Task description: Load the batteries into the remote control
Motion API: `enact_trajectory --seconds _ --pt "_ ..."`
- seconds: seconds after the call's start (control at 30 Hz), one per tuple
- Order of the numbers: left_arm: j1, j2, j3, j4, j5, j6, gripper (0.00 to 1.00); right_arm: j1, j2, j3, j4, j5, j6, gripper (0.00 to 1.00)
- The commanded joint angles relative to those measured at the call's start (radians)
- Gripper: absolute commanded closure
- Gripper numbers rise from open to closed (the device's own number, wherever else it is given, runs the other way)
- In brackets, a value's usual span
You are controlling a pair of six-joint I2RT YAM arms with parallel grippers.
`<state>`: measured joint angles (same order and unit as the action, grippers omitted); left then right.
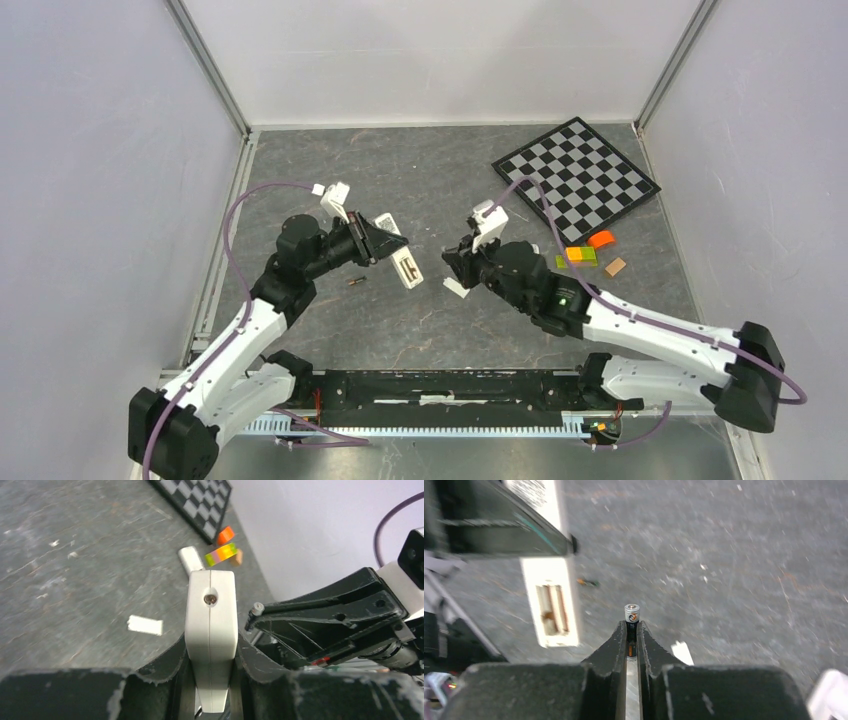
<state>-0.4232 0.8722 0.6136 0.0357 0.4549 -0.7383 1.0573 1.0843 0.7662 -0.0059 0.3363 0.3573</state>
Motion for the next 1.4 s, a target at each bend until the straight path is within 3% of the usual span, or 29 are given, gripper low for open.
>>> enact_trajectory --seconds 0.0,0.17,0.57,1.03,1.37 --pt "0.000 0.030 -0.015 0.316 0.137 -0.141 0.98 0.000 -0.070 -0.022 0.205 -0.090 0.032 0.88" --pt "-0.002 0.052 -0.044 0.452 0.195 -0.176 0.98 0.001 -0.081 -0.026 0.303 -0.187 0.050 0.88" --pt "-0.003 0.056 -0.051 0.494 0.209 -0.236 0.98 0.000 -0.039 -0.024 0.360 -0.308 0.027 0.87" --pt "-0.004 0.068 -0.028 0.495 0.226 -0.298 0.98 0.001 0.010 -0.023 0.342 -0.330 -0.025 0.85" --pt "-0.004 0.065 -0.013 0.492 0.225 -0.337 0.98 0.001 -0.022 -0.039 0.311 -0.333 -0.037 0.75"
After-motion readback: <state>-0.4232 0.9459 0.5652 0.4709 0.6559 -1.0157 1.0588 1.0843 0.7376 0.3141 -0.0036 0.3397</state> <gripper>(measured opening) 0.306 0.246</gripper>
